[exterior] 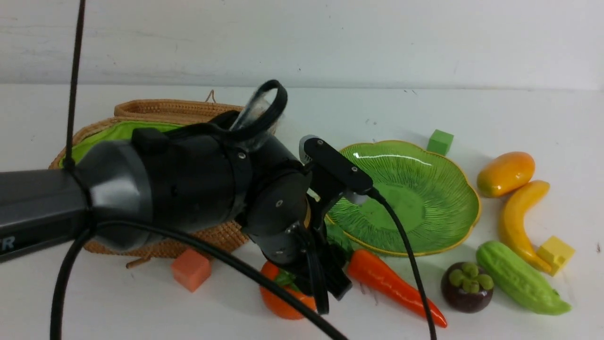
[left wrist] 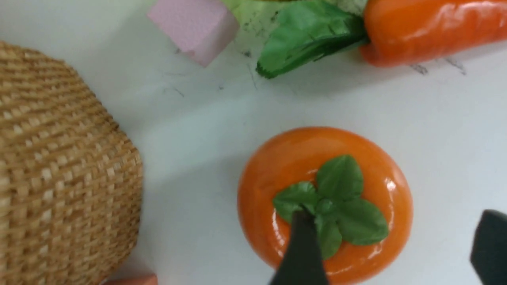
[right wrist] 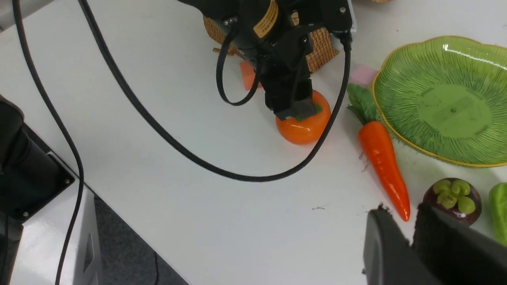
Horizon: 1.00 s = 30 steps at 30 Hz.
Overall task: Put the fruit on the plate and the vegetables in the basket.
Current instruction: Grab a tomato with your left arm and place it on the plate on the right.
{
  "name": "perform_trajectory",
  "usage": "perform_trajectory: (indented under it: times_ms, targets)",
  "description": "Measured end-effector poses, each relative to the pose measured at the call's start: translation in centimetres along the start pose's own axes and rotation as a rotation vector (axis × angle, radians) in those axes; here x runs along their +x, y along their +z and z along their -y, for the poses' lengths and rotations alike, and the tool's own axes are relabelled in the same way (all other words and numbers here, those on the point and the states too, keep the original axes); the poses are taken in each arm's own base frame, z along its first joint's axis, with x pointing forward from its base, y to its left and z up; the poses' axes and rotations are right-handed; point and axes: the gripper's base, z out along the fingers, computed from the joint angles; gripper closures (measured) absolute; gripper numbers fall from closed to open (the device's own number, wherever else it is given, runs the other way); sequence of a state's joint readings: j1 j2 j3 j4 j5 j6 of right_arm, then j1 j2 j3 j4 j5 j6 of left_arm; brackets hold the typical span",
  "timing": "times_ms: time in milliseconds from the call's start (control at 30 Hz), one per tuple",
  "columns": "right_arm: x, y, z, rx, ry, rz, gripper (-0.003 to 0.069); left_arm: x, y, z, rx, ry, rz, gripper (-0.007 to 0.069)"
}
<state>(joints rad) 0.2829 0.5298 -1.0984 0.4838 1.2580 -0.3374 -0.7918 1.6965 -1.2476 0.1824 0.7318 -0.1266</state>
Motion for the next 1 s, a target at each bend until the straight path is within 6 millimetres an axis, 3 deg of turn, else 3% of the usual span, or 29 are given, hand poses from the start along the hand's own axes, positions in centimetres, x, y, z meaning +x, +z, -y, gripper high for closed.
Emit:
perform_trajectory:
  times_ms: [167,467,733,1000]
  targets:
    - [0.0,0.0,0.0,0.000,0.000,0.000,0.0533,0.4,0.9,1.2,0.025,0.004,-0.050,-0.0008]
    - [0.0,0.0,0.0,-0.001,-0.001,-0.002,0.0533,0.4,2.4,3.8,-0.110,0.110,-0.045,0.0031]
    - [0.1,0.0,0.0,-0.003,-0.016,-0.008,0.0533,1.3,5.3,4.4,-0.153,0.082,-0.131,0.0038]
    - [0.1,0.0,0.0,-0.003,-0.027,-0.008,0.0533,1.4,6.4,4.2,-0.209,0.148,-0.149,0.0038]
